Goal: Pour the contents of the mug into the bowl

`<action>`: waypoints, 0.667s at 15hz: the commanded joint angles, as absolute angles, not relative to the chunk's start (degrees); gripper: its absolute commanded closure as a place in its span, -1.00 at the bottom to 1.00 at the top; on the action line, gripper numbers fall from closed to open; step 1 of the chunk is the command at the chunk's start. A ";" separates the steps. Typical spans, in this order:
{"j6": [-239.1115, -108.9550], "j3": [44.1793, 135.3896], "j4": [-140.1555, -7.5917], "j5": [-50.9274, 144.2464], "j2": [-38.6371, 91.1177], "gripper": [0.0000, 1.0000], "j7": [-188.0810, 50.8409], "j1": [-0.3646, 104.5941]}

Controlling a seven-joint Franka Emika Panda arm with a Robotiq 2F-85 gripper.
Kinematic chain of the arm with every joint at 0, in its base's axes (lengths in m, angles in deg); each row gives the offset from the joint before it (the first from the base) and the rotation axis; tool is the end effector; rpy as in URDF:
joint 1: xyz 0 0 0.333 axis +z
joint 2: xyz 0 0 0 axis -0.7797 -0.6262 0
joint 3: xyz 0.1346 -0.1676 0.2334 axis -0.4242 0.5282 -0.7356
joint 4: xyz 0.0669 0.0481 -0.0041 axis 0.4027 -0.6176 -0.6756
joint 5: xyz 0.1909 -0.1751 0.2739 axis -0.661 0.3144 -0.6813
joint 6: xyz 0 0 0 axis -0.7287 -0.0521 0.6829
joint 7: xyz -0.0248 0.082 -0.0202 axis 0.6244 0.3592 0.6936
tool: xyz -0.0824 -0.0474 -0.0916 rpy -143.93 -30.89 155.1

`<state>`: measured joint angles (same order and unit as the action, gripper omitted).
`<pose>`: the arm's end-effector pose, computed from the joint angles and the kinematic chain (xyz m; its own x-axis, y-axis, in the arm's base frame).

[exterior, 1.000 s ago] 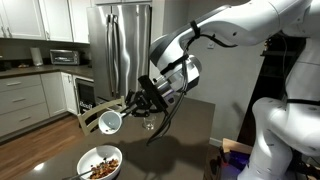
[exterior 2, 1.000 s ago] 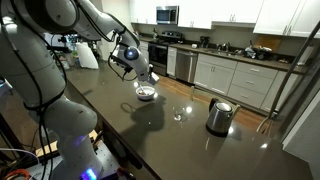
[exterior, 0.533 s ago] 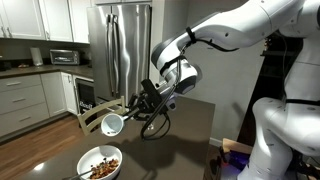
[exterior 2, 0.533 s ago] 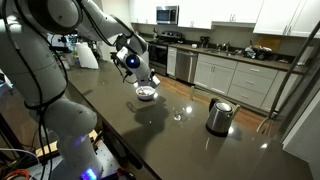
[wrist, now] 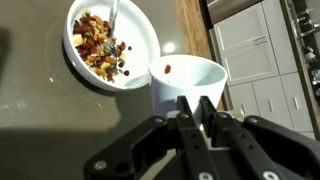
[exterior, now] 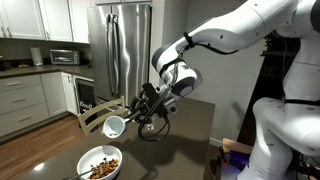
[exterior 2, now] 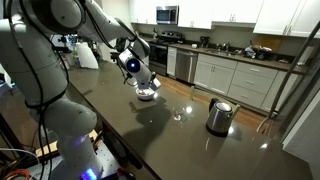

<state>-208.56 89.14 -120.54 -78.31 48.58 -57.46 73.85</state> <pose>0.4495 0.1023 0.3409 0.1498 -0.8853 -0.4402 -0.7122 0.2122 -0.6692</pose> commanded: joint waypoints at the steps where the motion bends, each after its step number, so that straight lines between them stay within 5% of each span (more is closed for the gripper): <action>1: -208.25 89.39 -120.66 -78.97 48.44 0.88 -57.39 73.59; 10: -204.20 93.60 -122.95 -84.79 48.27 0.89 -56.98 72.54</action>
